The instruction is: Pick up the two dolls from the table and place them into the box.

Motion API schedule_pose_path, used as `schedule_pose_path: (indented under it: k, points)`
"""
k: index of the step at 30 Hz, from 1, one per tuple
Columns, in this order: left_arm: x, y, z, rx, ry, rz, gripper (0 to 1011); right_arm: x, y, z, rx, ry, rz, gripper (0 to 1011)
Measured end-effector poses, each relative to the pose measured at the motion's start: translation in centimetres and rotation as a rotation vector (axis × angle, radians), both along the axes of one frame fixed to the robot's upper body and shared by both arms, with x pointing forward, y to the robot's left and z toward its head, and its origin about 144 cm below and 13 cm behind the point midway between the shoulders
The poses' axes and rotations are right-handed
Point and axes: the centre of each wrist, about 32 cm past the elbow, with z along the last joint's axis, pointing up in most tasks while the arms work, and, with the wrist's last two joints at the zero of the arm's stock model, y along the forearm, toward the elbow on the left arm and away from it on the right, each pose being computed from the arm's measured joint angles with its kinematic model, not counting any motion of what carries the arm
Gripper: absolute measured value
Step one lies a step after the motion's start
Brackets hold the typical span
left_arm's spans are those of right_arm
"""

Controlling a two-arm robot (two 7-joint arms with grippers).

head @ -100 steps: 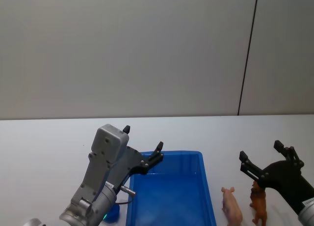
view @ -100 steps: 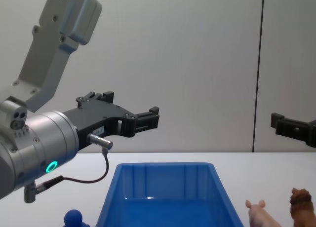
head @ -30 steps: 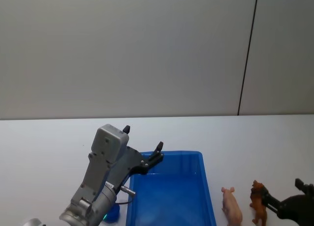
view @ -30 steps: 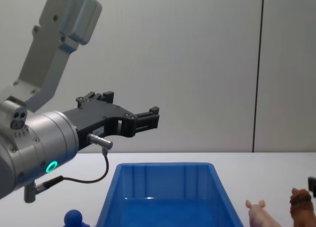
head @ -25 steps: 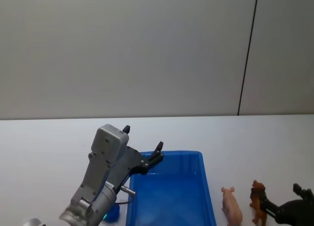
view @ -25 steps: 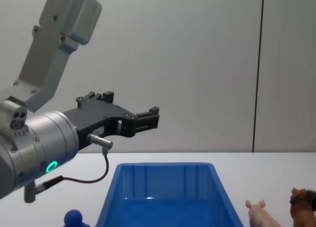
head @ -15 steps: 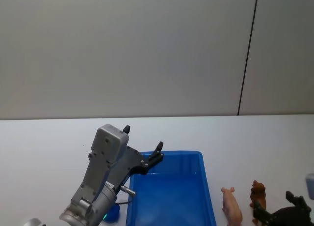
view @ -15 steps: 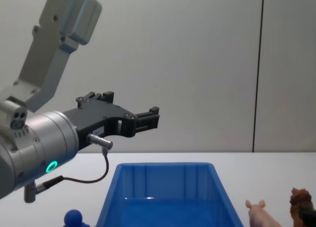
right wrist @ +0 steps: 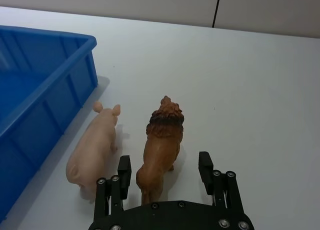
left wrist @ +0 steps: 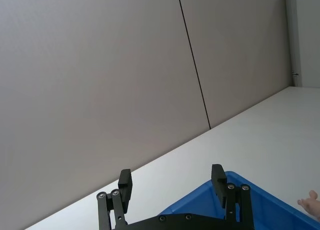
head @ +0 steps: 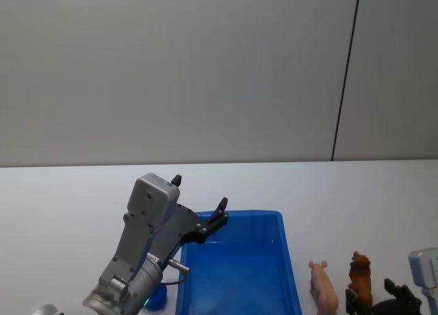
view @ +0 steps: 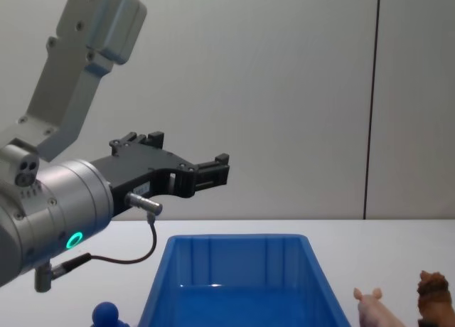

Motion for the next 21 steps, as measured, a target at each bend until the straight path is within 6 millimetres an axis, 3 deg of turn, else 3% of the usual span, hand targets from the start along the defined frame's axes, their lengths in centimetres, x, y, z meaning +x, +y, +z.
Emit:
schedule_pose_path:
  k: [6, 17, 21]
  points:
    - [0.0, 0.0, 0.0, 0.0, 0.0, 0.0, 1001, 0.06, 0.2, -0.21, -0.003, 0.016, -0.012, 728]
    - [0.0, 0.0, 0.0, 0.0, 0.0, 0.0, 1001, 0.1, 0.37, -0.13, -0.01, 0.016, -0.027, 343]
    - [0.0, 0.0, 0.0, 0.0, 0.0, 0.0, 1001, 0.15, 0.4, 0.1, -0.011, 0.0, -0.02, 294]
